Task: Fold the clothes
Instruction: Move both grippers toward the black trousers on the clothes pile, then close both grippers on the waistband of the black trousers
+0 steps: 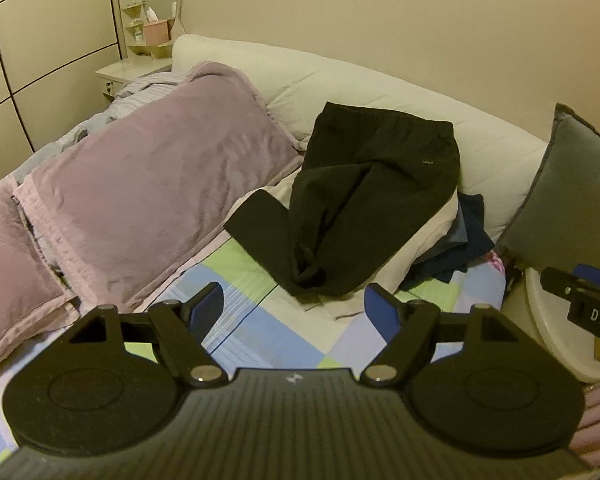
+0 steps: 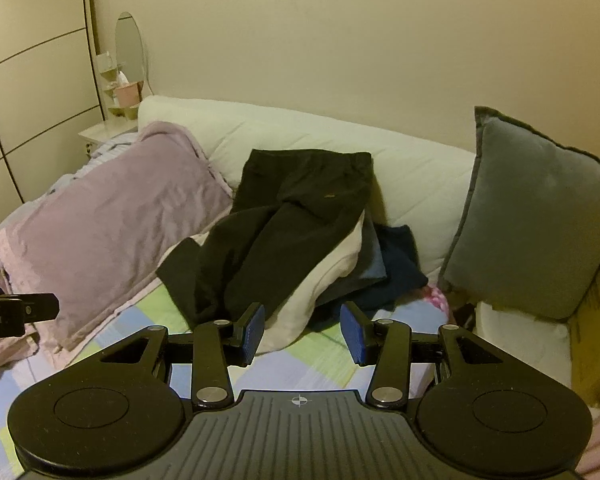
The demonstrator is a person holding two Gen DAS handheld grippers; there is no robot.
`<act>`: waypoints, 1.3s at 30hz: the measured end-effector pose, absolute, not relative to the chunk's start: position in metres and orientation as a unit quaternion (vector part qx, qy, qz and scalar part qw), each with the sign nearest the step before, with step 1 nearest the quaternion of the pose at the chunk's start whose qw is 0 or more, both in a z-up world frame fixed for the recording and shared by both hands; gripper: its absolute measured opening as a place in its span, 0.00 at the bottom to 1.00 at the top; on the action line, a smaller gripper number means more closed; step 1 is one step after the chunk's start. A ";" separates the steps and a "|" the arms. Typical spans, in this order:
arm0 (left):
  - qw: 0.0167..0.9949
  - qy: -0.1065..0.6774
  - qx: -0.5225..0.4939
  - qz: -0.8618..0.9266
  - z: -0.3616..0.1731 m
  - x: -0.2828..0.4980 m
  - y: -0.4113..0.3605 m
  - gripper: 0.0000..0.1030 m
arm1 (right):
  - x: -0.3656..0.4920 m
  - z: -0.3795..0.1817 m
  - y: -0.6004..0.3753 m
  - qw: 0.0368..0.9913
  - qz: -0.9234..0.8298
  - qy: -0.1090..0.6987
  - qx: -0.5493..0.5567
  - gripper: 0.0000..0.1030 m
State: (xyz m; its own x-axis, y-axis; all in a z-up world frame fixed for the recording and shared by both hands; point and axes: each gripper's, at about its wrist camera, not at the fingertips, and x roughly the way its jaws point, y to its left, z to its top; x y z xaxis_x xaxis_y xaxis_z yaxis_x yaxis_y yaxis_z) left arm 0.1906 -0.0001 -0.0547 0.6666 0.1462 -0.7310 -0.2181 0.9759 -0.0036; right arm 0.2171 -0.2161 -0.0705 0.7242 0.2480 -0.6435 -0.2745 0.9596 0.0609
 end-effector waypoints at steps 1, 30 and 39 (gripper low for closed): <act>0.911 0.398 -0.046 0.100 -0.056 0.200 -0.003 0.72 | 0.228 -0.071 -0.220 0.927 0.141 0.346 -0.018 0.45; 0.902 0.419 -0.040 0.101 -0.106 0.400 -0.042 0.72 | 0.461 -0.104 -0.262 0.916 0.135 0.378 -0.021 0.45; 0.888 0.442 -0.053 0.111 -0.150 0.439 -0.024 0.70 | 0.506 -0.141 -0.273 0.903 0.135 0.408 -0.015 0.45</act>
